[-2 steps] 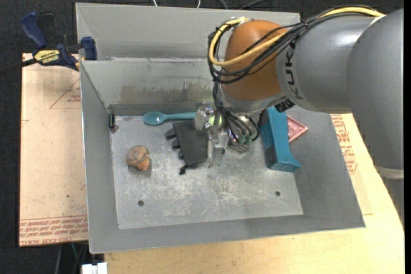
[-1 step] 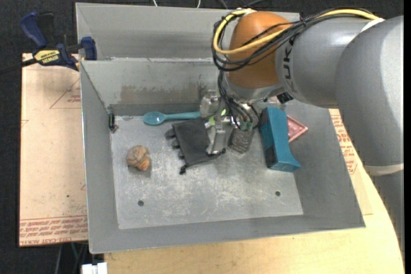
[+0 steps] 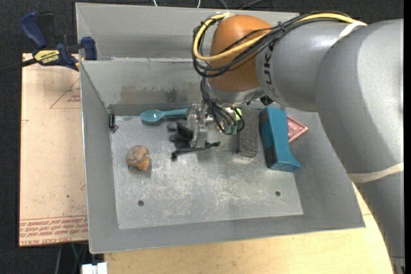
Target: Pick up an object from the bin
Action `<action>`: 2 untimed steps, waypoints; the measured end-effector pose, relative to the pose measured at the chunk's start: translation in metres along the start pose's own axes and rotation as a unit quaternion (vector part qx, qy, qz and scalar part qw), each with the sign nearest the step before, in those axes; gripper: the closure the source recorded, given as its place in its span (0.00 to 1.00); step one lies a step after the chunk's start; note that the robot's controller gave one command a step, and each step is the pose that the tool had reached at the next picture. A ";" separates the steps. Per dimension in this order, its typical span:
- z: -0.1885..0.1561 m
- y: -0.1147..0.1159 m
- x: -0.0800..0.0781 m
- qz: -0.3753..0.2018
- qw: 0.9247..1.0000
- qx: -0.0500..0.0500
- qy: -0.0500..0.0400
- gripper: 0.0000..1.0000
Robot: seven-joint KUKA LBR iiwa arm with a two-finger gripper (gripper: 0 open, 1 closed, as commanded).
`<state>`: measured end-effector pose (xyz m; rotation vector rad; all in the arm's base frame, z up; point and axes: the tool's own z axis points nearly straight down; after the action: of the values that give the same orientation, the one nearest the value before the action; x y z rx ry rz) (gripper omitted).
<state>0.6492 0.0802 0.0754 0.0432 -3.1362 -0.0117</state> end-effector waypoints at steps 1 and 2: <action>0.000 0.000 0.000 0.000 1.000 0.000 0.000 1.00; -0.078 -0.009 0.009 -0.009 1.000 0.000 0.000 1.00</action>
Offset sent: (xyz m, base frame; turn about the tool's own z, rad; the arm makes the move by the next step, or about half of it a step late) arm -0.0113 -0.0137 0.1133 -0.0280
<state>0.6407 0.0707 0.1535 0.0711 -3.1352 -0.0116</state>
